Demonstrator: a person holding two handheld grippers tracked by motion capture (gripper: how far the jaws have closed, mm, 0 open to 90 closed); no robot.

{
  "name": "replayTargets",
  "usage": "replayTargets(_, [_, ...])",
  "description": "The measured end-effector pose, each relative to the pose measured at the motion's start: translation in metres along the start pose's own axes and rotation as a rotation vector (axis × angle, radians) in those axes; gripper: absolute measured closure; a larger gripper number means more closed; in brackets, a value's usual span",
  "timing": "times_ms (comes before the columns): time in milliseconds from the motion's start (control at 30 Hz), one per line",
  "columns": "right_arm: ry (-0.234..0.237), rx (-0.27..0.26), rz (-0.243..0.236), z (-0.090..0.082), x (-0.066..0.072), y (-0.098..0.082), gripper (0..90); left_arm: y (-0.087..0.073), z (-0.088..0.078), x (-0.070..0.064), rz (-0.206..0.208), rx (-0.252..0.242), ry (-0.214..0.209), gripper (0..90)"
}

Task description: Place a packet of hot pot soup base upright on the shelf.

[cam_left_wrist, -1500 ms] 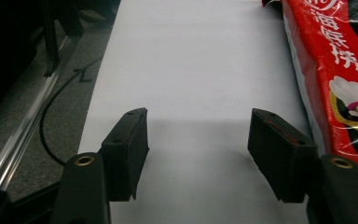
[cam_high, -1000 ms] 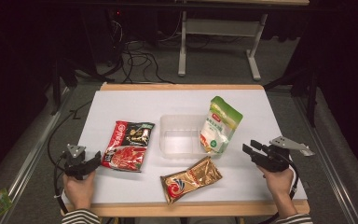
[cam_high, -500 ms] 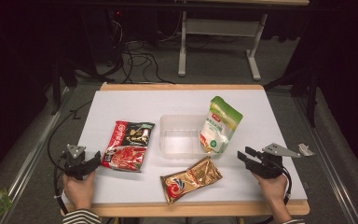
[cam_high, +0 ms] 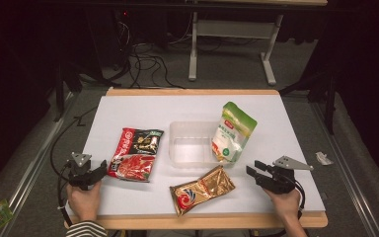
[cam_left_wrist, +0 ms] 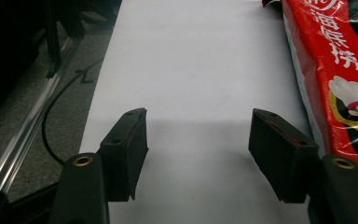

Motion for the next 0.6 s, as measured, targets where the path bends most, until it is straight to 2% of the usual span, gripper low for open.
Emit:
replayTargets(167, [0.028, -0.001, 0.004, 0.003, 0.008, 0.000, 53.3, 0.000, -0.001, 0.000, 0.000, -0.007, 0.000, 37.5])
replayTargets(300, [0.056, 0.036, -0.002, 0.009, 0.015, -0.002, 53.5, 0.000, -0.001, 0.000, -0.004, -0.010, -0.001, 37.4])
replayTargets(433, [0.057, 0.057, -0.018, 0.015, 0.018, -0.004, 53.0, 0.000, -0.001, 0.001, -0.005, -0.007, -0.003, 37.6])
replayTargets(600, [0.075, 0.049, -0.020, 0.018, 0.023, -0.003, 52.9, 0.000, -0.001, 0.000, -0.005, -0.009, -0.002, 37.6])
Point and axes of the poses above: each handheld gripper's, and its own axes: z roughly forward along the jaws, y roughly out of its top, x roughly to its left, the point moved 3 cm from there along z, roughly forward along the jaws, and after that the axes turned 8 degrees about y, right-handed, at the moved point
